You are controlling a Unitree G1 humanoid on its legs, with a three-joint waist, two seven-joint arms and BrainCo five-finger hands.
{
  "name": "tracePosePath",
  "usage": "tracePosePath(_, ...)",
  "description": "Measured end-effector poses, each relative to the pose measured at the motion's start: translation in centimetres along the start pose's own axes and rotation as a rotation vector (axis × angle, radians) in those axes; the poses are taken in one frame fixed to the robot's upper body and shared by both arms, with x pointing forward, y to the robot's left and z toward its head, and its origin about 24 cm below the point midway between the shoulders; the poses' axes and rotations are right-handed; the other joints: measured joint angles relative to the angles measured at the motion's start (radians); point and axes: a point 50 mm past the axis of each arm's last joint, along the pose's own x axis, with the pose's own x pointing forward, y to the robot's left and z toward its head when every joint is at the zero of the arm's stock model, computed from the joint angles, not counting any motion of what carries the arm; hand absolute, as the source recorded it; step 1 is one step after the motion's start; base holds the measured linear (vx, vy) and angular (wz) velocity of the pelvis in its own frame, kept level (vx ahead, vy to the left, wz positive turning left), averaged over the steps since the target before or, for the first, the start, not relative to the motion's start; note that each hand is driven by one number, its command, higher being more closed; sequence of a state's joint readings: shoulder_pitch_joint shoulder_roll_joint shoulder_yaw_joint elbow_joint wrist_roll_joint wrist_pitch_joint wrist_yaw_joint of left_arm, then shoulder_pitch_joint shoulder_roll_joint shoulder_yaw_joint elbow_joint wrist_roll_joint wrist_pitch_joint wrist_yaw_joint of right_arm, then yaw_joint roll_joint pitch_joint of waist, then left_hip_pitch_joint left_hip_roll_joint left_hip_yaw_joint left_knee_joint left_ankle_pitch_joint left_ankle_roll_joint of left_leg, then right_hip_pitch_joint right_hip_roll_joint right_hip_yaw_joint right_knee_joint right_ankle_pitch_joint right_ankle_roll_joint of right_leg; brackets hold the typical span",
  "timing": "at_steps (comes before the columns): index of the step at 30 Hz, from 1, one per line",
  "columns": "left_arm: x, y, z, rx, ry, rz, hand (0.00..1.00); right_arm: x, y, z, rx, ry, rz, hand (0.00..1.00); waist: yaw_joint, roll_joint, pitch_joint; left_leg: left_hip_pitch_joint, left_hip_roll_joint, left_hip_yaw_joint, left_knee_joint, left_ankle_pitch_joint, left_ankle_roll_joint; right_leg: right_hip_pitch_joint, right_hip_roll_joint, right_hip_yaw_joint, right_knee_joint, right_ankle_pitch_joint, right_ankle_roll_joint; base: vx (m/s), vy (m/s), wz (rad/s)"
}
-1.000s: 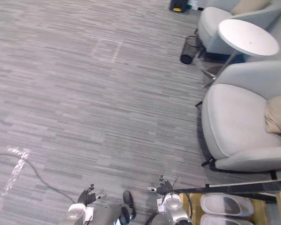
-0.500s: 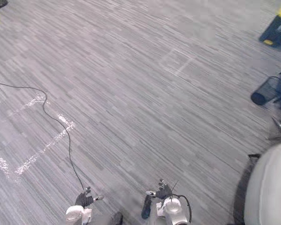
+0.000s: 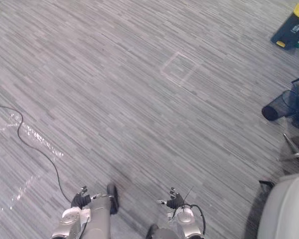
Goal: Organize the slippers on the shoe rack
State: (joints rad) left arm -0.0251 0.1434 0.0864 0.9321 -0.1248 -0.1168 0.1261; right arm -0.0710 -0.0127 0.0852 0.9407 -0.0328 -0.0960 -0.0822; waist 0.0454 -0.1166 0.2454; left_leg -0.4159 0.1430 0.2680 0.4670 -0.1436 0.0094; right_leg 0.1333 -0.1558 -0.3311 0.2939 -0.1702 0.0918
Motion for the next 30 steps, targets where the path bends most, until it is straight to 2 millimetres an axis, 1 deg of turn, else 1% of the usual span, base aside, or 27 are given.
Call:
tracePosePath(1,0.0,0.1,-0.2,0.002,0.011,0.004,0.0,0.0,0.2,-0.1,0.008,0.006,0.005,0.0,0.002,0.003,0.002,0.03,0.006,0.004,0.026,-0.05,0.003,-0.048,-0.028,0.025,0.165,0.022,0.036,0.55,0.272,-0.13)
tracePosePath(2,-0.1,0.3,-0.7,0.009,0.038,0.008,0.0,-0.1,0.6,-0.6,0.01,0.029,0.015,0.0,0.001,0.011,0.007,0.081,0.008,0.016,0.036,-0.091,0.006,-0.108,-0.062,0.053,0.359,0.046,0.085,0.36,0.147,-0.16)
tracePosePath(3,-0.2,0.4,-1.2,0.013,0.056,0.012,0.0,-0.1,0.7,-0.9,0.006,0.043,0.019,0.0,0.001,0.011,0.007,0.125,0.009,0.027,0.032,-0.113,0.007,-0.145,-0.077,0.057,0.469,0.041,0.087,0.45,0.145,-0.29)
tracePosePath(4,-0.5,0.7,-2.0,0.027,0.079,0.015,0.0,-0.3,0.7,-1.3,0.004,0.056,0.025,0.0,-0.002,0.019,0.009,0.207,0.01,0.046,0.006,-0.141,0.006,-0.195,-0.096,0.031,0.589,0.024,0.06,0.46,0.103,-0.34)
tracePosePath(5,-0.8,0.8,-2.6,0.031,0.097,0.017,0.0,-0.4,0.6,-1.5,0.004,0.065,0.028,0.0,-0.007,0.024,0.006,0.274,0.007,0.064,-0.038,-0.145,0.0,-0.227,-0.104,-0.018,0.614,-0.006,0.01,0.47,0.091,-0.36)
tracePosePath(6,-0.9,0.9,-3.0,0.032,0.106,0.017,0.0,-0.4,0.6,-1.6,0.004,0.068,0.029,0.0,-0.009,0.028,0.002,0.313,0.005,0.078,-0.073,-0.144,-0.001,-0.249,-0.103,-0.056,0.602,-0.028,-0.013,0.45,0.073,-0.36)
tracePosePath(7,-1.1,0.6,-3.2,0.034,0.113,0.009,0.0,-0.4,0.4,-1.7,0.004,0.068,0.025,0.0,-0.011,0.04,-0.001,0.356,0.006,0.093,-0.119,-0.143,-0.003,-0.297,-0.092,-0.112,0.536,-0.06,-0.038,0.41,0.051,-0.31)
tracePosePath(8,-1.1,0.1,-3.3,0.038,0.114,-0.007,0.0,-0.4,0.1,-1.7,0.01,0.071,0.016,0.0,-0.015,0.053,-0.006,0.376,0.007,0.1,-0.149,-0.142,-0.004,-0.339,-0.076,-0.148,0.438,-0.075,-0.044,0.45,0.032,-0.23)
tracePosePath(10,-1.0,-0.7,-3.0,0.032,0.107,-0.028,0.0,-0.3,-0.4,-1.5,0.025,0.063,-0.004,0.0,-0.029,0.073,-0.001,0.4,0.01,0.102,-0.179,-0.142,-0.005,-0.392,-0.058,-0.191,0.249,-0.07,-0.049,0.37,-0.018,-0.01)
tracePosePath(12,-0.8,-1.4,-2.5,0.041,0.098,-0.044,0.0,0.1,-1.1,-0.5,0.009,0.036,-0.016,0.0,-0.044,0.097,0.014,0.436,0.031,0.107,-0.21,-0.139,-0.013,-0.444,-0.042,-0.218,-0.032,0.043,-0.041,0.45,-0.097,0.03)
tracePosePath(13,-0.7,-1.5,-2.5,0.047,0.099,-0.046,0.0,0.1,-1.4,-0.4,0.004,0.029,-0.022,0.0,-0.045,0.096,0.015,0.466,0.036,0.112,-0.218,-0.139,-0.035,-0.456,-0.043,-0.219,-0.136,0.104,-0.033,0.43,-0.132,0.03)
tracePosePath(14,-0.8,-1.5,-2.8,0.062,0.109,-0.045,0.0,0.1,-1.5,-0.4,0.002,0.031,-0.024,0.0,-0.046,0.094,0.015,0.518,0.039,0.118,-0.231,-0.149,-0.076,-0.456,-0.046,-0.214,-0.171,0.144,-0.042,0.47,-0.179,0.02)
tracePosePath(15,-1.0,-1.3,-3.1,0.069,0.117,-0.043,0.0,0.0,-1.4,-0.7,0.002,0.04,-0.023,0.0,-0.047,0.093,0.013,0.564,0.039,0.12,-0.245,-0.163,-0.099,-0.446,-0.045,-0.203,-0.177,0.158,-0.051,0.5,-0.244,0.07)
tracePosePath(16,-1.3,-0.9,-3.9,0.082,0.136,-0.036,0.0,-0.3,-1.4,-1.5,0.0,0.06,-0.02,0.0,-0.051,0.073,-0.006,0.603,0.03,0.113,-0.256,-0.185,-0.132,-0.448,-0.05,-0.168,-0.149,0.16,-0.068,0.51,-0.265,0.16)
tracePosePath(17,-1.4,-1.2,-4.1,0.086,0.145,-0.043,0.0,-0.3,-1.9,-1.4,-0.012,0.053,-0.033,0.0,-0.062,0.078,-0.022,0.629,0.048,0.095,-0.256,-0.215,-0.164,-0.477,-0.041,-0.126,-0.051,0.217,-0.085,0.52,-0.285,0.26)
tracePosePath(18,-1.6,-1.5,-4.6,0.091,0.161,-0.052,0.0,-0.3,-2.1,-1.4,-0.015,0.053,-0.039,0.0,-0.061,0.102,-0.041,0.627,0.086,0.072,-0.219,-0.224,-0.179,-0.524,-0.031,-0.102,0.074,0.183,-0.111,0.55,-0.315,0.02)
tracePosePath(19,-1.9,-2.2,-5.1,0.092,0.176,-0.073,0.0,-0.3,-2.8,-1.5,-0.012,0.06,-0.057,0.0,-0.059,0.122,-0.051,0.591,0.133,0.044,-0.097,-0.208,-0.186,-0.525,-0.008,-0.112,0.118,0.128,-0.119,0.55,-0.328,-0.2)
tracePosePath(20,-2.1,-2.5,-5.4,0.086,0.186,-0.081,0.0,-0.3,-3.1,-1.5,-0.015,0.059,-0.066,0.0,-0.056,0.136,-0.051,0.556,0.16,0.016,-0.006,-0.184,-0.187,-0.515,0.008,-0.113,0.129,0.106,-0.125,0.7,-0.383,-0.46)
tracePosePath(21,-2.1,-2.6,-5.3,0.085,0.185,-0.084,0.0,-0.3,-3.5,-1.5,-0.021,0.06,-0.072,0.0,-0.057,0.16,-0.048,0.499,0.2,-0.032,0.154,-0.113,-0.179,-0.48,0.043,-0.113,0.125,0.084,-0.147,0.57,-0.271,-0.46)
tracePosePath(22,-2.1,-2.8,-5.4,0.083,0.191,-0.09,0.0,-0.3,-3.6,-1.6,-0.028,0.068,-0.074,0.0,-0.055,0.174,-0.045,0.45,0.229,-0.069,0.301,-0.02,-0.175,-0.432,0.071,-0.102,0.103,0.069,-0.16,0.67,-0.252,-0.49)
tracePosePath(23,-2.1,-2.8,-5.3,0.082,0.186,-0.094,0.0,-0.5,-3.8,-2.2,-0.031,0.098,-0.078,0.0,-0.054,0.175,-0.04,0.39,0.251,-0.081,0.471,-0.025,-0.185,-0.366,0.098,-0.085,0.058,0.048,-0.171,0.42,-0.111,-0.4)
tracePosePath(24,-2.0,-2.7,-5.3,0.082,0.183,-0.094,0.0,-0.5,-3.7,-2.5,-0.031,0.11,-0.078,0.0,-0.054,0.176,-0.039,0.365,0.253,-0.077,0.534,-0.046,-0.176,-0.331,0.108,-0.075,0.035,0.043,-0.172,0.5,-0.114,-0.38)
tracePosePath(25,-1.8,-2.5,-4.6,0.084,0.156,-0.092,0.0,-0.7,-3.5,-3.0,-0.026,0.127,-0.075,0.0,-0.048,0.162,-0.031,0.315,0.244,-0.052,0.606,-0.081,-0.161,-0.26,0.117,-0.054,-0.019,0.036,-0.168,0.45,-0.1,-0.32)
tracePosePath(26,-1.7,-2.3,-4.4,0.087,0.148,-0.089,0.0,-0.6,-3.4,-2.9,-0.022,0.128,-0.071,0.0,-0.046,0.15,-0.027,0.261,0.229,-0.021,0.604,-0.099,-0.143,-0.203,0.123,-0.034,-0.066,0.03,-0.159,0.43,-0.091,-0.29)
tracePosePath(28,-1.6,-2.3,-3.9,0.08,0.123,-0.089,0.0,-0.7,-3.4,-3.2,-0.014,0.137,-0.073,0.0,-0.045,0.146,-0.026,0.161,0.194,0.007,0.521,-0.132,-0.118,-0.148,0.13,-0.006,-0.119,0.025,-0.151,0.4,-0.028,-0.34)
tracePosePath(29,-1.5,-2.3,-3.5,0.074,0.109,-0.088,0.0,-0.7,-3.4,-3.2,-0.013,0.138,-0.073,0.0,-0.037,0.145,-0.025,0.123,0.171,0.019,0.44,-0.141,-0.113,-0.129,0.131,0.014,-0.138,0.022,-0.146,0.47,0.07,-0.63)
tracePosePath(30,-1.4,-2.3,-3.2,0.068,0.094,-0.084,0.0,-0.6,-3.2,-3.0,-0.01,0.132,-0.071,0.0,-0.025,0.14,-0.022,0.083,0.128,0.021,0.276,-0.141,-0.103,-0.103,0.123,0.033,-0.159,0.019,-0.136,0.49,0.163,-0.69)
